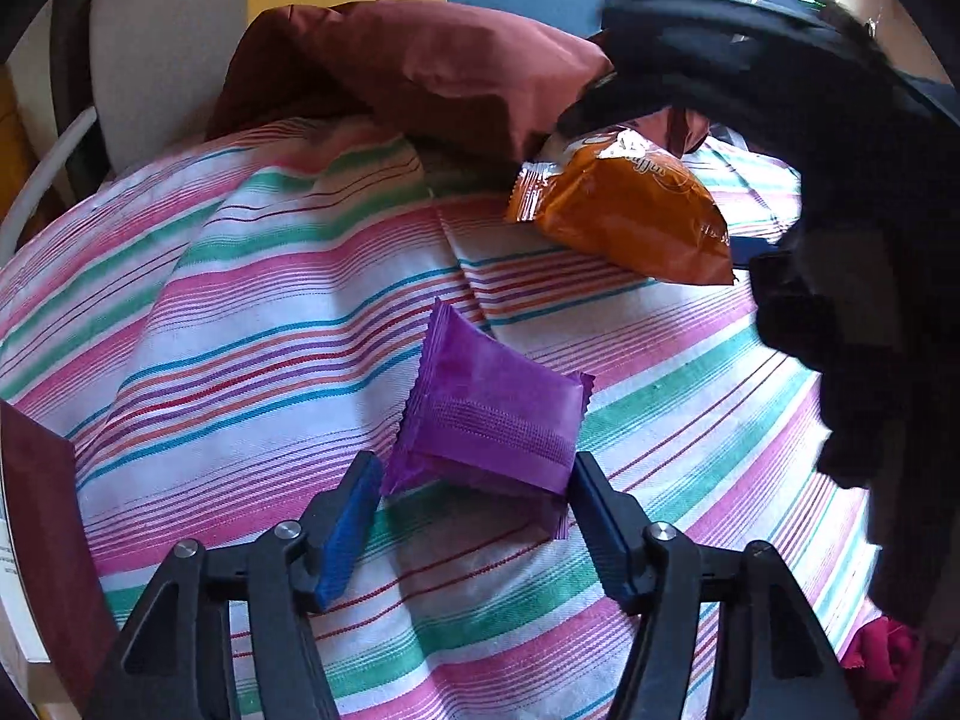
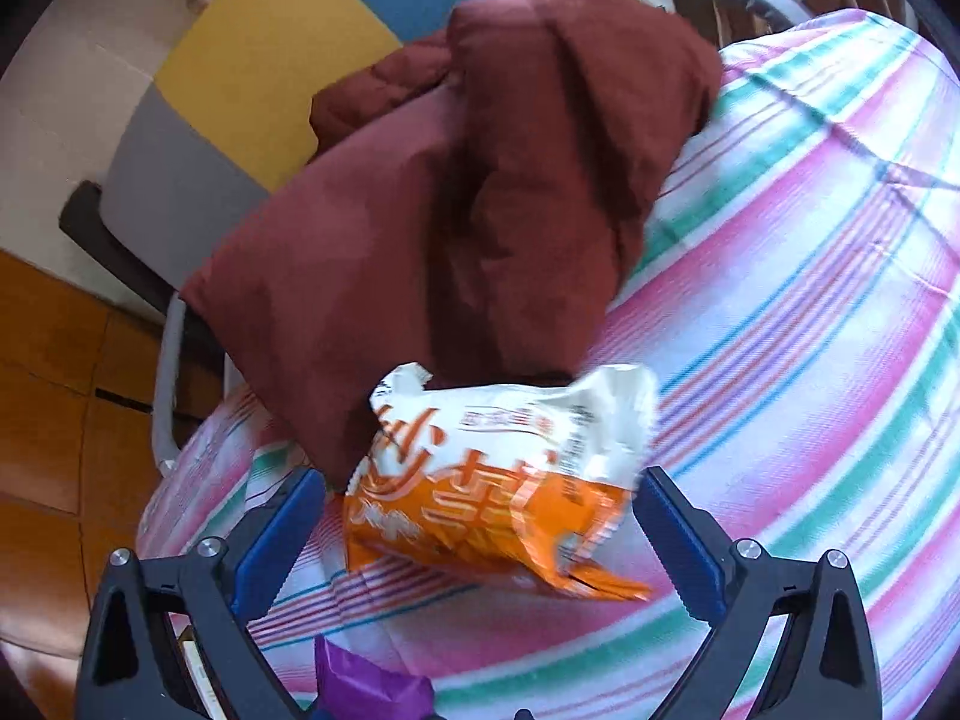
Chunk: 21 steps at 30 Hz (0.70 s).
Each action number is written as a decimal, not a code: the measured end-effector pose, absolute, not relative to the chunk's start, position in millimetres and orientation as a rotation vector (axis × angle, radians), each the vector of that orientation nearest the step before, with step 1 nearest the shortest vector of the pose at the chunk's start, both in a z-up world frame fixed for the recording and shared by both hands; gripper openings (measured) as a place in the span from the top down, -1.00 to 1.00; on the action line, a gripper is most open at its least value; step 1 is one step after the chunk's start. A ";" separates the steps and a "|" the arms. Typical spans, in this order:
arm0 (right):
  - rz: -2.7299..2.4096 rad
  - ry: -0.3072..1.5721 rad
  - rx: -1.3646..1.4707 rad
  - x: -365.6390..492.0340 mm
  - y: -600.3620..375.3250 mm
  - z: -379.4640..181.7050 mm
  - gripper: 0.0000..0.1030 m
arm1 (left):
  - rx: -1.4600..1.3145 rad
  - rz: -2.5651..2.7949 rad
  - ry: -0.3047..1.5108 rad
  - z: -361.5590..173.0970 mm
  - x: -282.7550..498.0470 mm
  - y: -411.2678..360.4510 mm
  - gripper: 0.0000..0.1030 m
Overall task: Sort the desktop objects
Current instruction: 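Grasp the purple packet with the left gripper, then grasp the orange muffin bag with the right gripper while the left holds the purple packet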
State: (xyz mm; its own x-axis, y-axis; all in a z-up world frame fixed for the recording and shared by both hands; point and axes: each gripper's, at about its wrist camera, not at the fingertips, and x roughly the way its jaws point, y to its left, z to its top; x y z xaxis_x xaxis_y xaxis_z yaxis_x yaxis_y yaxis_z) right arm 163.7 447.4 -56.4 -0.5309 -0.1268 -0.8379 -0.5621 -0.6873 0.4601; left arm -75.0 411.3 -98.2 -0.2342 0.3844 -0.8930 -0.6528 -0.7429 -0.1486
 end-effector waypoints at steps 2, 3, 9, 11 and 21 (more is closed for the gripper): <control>2.268 1.007 -1.370 156.3 442.7 -61.2 -0.99 | -1.341 2.039 0.352 -96.4 -73.7 410.6 -0.23; 2.260 1.003 -1.386 154.8 441.5 -64.6 -0.80 | -1.327 2.034 0.357 -95.2 -72.8 410.2 -0.09; 2.300 0.911 -1.420 168.1 434.0 -58.8 -0.53 | -1.294 2.016 0.342 -89.0 -71.5 403.0 0.43; 2.315 0.882 -1.449 175.6 429.7 -57.2 -0.53 | -1.285 2.011 0.339 -85.6 -68.7 400.2 0.43; 2.335 0.853 -1.488 221.6 415.4 -46.8 -0.51 | -1.267 1.968 0.321 -77.6 -51.0 383.9 0.60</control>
State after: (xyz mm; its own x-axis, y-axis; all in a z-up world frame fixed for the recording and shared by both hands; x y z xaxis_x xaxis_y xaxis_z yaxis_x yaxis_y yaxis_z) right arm 221.6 415.4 -46.8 -0.4507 -0.1030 -0.8867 -0.4929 -0.7994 0.3434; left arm -51.0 383.9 -77.6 -0.2190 0.4605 -0.8602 -0.7103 -0.6797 -0.1830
